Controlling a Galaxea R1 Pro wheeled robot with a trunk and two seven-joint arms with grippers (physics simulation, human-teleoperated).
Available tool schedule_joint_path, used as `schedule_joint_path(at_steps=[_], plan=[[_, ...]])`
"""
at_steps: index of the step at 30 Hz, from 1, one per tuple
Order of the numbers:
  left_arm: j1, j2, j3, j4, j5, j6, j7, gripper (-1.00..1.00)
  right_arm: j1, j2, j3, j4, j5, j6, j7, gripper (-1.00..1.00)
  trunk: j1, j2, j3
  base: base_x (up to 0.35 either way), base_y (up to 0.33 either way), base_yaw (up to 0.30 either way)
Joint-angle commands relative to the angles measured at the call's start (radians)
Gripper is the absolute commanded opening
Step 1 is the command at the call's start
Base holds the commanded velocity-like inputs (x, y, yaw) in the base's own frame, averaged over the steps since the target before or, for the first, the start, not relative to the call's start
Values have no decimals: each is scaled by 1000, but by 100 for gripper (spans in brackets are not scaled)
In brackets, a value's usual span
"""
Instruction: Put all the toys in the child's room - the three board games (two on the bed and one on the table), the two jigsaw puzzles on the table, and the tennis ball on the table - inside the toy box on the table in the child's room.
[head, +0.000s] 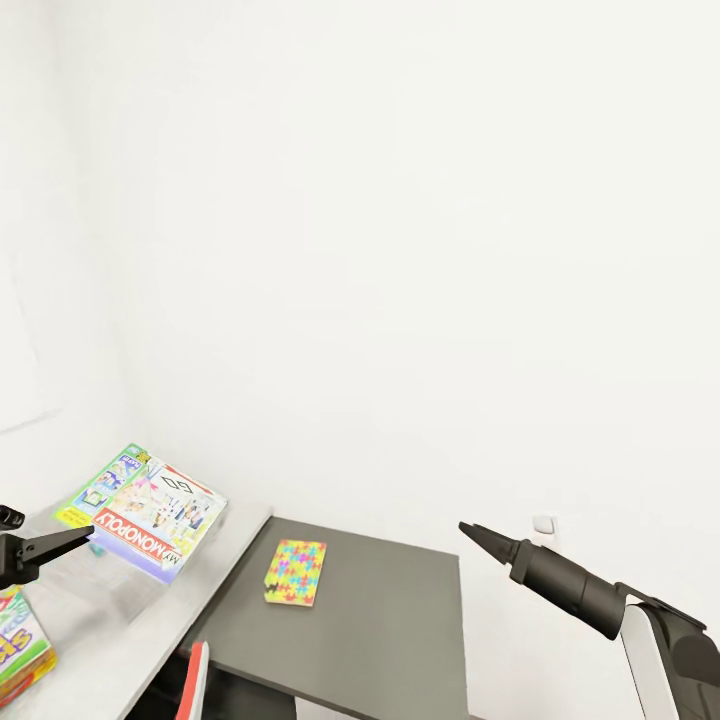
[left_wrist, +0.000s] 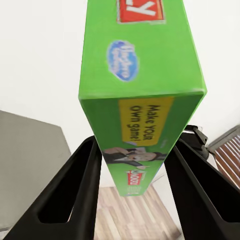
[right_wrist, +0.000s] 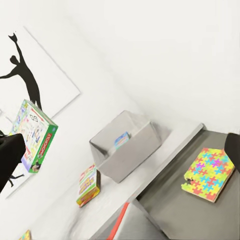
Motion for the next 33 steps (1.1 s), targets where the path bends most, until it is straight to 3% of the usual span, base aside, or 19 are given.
schedule_joint_path(at_steps=[1,33], plan=[[0,0,0,0,1,10,-4,-100,-1,0,-1,0,-1,5,2,100,1,-1,1,247,186,-154],[0,0,0,0,1,8,-4,-100,-1,1,-1,1,1,5,-3,100,1,-1,3,40,103,-12]])
